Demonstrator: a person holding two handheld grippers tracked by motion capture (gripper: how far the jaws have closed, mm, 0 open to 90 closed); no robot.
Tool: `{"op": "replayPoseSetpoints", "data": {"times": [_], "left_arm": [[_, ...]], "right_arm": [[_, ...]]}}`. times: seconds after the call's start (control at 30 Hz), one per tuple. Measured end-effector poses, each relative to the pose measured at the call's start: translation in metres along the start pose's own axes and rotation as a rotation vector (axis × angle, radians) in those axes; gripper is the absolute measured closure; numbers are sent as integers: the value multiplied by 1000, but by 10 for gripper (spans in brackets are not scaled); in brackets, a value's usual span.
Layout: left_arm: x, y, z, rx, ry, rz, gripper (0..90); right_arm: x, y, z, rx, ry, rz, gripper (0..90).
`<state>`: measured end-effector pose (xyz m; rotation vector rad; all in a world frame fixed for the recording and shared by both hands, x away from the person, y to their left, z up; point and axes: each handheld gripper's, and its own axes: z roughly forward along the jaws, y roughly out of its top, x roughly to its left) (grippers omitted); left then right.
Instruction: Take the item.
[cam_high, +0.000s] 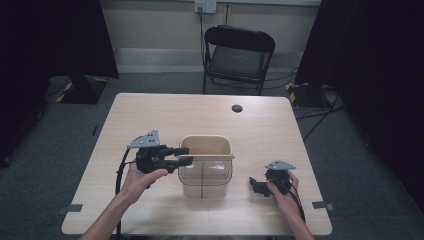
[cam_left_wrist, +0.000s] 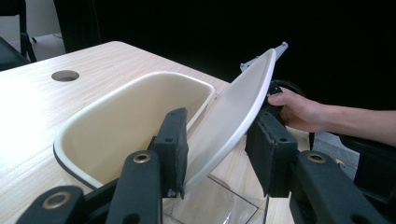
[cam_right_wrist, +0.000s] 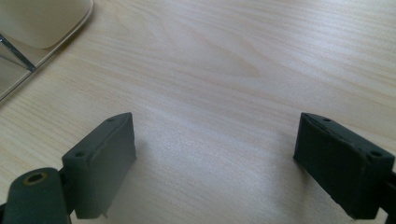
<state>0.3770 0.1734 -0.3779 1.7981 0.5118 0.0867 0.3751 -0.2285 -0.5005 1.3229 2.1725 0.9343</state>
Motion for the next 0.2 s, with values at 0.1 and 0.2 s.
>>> {"op": "replayPoseSetpoints", "data": {"times": [0.1, 0.2], "left_arm": [[0, 0, 0, 1, -1, 1, 587], [0, 0, 0, 1, -3, 0, 588]], "right_arm": [[0, 0, 0, 0, 0, 0, 117], [0, 0, 0, 0, 1, 0, 117]]}}
